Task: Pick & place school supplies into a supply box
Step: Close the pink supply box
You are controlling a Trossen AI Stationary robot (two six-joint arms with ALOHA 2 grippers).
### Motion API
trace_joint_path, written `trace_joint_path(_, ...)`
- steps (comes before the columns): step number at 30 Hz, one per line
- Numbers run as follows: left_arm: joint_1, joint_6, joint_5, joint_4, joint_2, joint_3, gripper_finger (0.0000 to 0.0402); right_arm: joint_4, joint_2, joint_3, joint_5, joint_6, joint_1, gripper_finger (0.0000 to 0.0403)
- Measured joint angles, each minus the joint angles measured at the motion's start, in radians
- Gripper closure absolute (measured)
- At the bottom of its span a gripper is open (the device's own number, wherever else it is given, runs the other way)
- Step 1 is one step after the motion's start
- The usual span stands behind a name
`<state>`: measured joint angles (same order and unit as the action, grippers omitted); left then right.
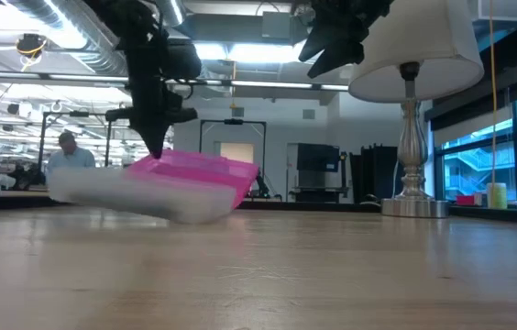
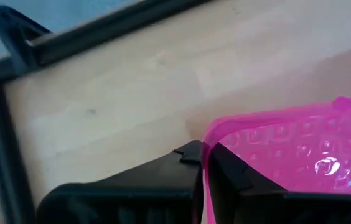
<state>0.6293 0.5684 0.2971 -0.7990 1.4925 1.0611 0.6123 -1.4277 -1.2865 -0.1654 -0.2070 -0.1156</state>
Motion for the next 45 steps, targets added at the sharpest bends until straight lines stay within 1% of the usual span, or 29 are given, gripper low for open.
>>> trace_joint_path(4,-0.07,0.092,-0.003,0.02,0.0,-0.035,0.0398,0.031,0.0,0.0,0.0,-0.042,0.0,0.0114)
trace_joint_path(7,-0.11,0.168,-0.004,0.02,0.0,-0.045,0.0398,0.063,0.0,0.0,0.0,-0.044,0.009,0.0114)
trace_joint_path(13,-0.202,0.33,-0.009,0.022,0.0,-0.044,0.0398,0.093,-0.03,-0.001,0.01,-0.05,0.074,0.0114)
trace_joint_path(17,-0.285,0.439,-0.01,0.026,0.0,-0.044,0.0398,0.095,-0.077,-0.001,0.008,-0.152,0.11,0.0114)
trace_joint_path(21,-0.371,0.521,0.005,0.026,0.001,-0.044,0.0398,0.1,-0.122,0.0,-0.049,-0.252,0.135,0.0114)
trace_joint_path(25,-0.45,0.587,0.04,0.026,0.001,-0.044,0.0398,0.108,-0.135,0.0,-0.061,-0.311,0.155,0.0114)
trace_joint_path(30,-0.538,0.661,0.07,0.028,0.001,-0.044,0.0398,0.161,-0.135,0.0,-0.056,-0.319,0.196,0.0114)
trace_joint_path(33,-0.591,0.707,0.114,0.041,0.001,-0.044,0.0398,0.22,-0.133,0.0,-0.05,-0.308,0.213,0.0114)
trace_joint_path(36,-0.646,0.764,0.16,0.051,0.003,-0.044,0.0398,0.29,-0.127,0.001,-0.011,-0.309,0.214,0.0114)
trace_joint_path(38,-0.676,0.795,0.189,0.062,0.014,-0.044,0.0398,0.305,-0.114,0.001,0.013,-0.305,0.213,0.0116)
trace_joint_path(41,-0.706,0.85,0.22,0.075,0.034,-0.044,0.0398,0.307,-0.09,0.001,0.019,-0.284,0.214,0.0126)
trace_joint_path(45,-0.737,0.897,0.225,0.093,0.083,-0.044,0.0398,0.304,-0.035,0.01,0.036,-0.269,0.221,0.015)
